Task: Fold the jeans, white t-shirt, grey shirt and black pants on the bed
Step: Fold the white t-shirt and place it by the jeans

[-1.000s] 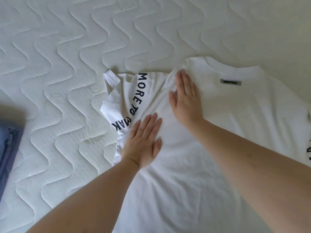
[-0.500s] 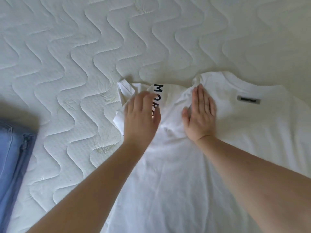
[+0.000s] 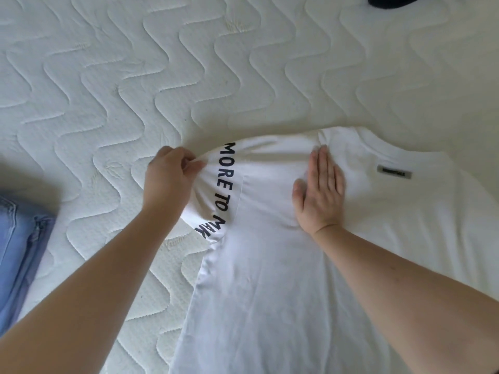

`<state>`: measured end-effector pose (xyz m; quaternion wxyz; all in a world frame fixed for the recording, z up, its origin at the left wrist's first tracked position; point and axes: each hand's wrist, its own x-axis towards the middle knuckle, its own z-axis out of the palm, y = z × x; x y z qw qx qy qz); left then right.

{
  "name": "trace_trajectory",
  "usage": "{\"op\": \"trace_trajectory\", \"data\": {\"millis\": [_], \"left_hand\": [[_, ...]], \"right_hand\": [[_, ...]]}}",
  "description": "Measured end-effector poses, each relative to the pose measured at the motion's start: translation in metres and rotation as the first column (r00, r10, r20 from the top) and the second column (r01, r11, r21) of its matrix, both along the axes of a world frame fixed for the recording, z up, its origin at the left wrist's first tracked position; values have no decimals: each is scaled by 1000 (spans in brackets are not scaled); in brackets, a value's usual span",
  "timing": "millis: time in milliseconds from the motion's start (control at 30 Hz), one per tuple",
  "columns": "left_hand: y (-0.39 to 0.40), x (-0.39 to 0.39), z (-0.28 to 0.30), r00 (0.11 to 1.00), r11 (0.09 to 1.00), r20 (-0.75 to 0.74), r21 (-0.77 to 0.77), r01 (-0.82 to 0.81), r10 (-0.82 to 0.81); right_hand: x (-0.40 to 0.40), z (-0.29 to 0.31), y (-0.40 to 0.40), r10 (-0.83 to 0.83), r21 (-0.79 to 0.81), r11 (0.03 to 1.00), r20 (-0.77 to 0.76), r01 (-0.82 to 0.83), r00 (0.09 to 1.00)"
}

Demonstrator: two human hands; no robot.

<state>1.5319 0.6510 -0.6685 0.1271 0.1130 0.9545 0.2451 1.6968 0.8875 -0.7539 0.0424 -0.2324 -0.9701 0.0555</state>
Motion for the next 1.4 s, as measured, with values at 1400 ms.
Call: {"op": "trace_trajectory", "data": {"millis": [1400], "left_hand": [[-57, 73, -3, 859, 876, 406, 225, -426, 313]], "right_hand": [[-3, 3, 1, -15, -12, 1000, 145, 16, 989]]}}
